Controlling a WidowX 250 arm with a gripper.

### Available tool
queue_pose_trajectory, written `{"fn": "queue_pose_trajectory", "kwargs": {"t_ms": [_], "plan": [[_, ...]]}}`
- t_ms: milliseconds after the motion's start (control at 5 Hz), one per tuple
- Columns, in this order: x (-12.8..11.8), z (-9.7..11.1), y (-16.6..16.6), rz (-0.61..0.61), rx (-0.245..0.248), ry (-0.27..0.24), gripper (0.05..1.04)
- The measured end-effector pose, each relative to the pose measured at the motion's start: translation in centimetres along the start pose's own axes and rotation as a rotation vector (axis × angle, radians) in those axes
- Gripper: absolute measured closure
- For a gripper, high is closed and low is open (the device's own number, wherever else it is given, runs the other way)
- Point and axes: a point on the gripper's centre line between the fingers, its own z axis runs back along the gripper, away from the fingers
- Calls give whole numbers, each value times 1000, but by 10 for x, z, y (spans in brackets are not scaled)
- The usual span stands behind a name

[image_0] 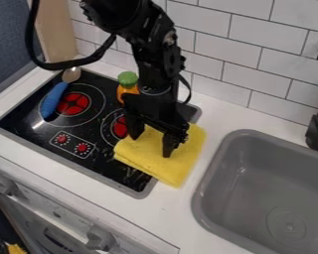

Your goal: Move the yellow cloth and put in the left side of the burner

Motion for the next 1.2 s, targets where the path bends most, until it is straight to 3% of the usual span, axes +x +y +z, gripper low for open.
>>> {"fn": "queue_pose_trajectory", "kwargs": {"t_ms": [200, 600, 1200], "plan": [[-4, -11, 10, 19, 19, 33, 83], [-9, -13, 32, 91, 16, 24, 83], [-28, -10, 103, 280, 104, 51, 83]]}}
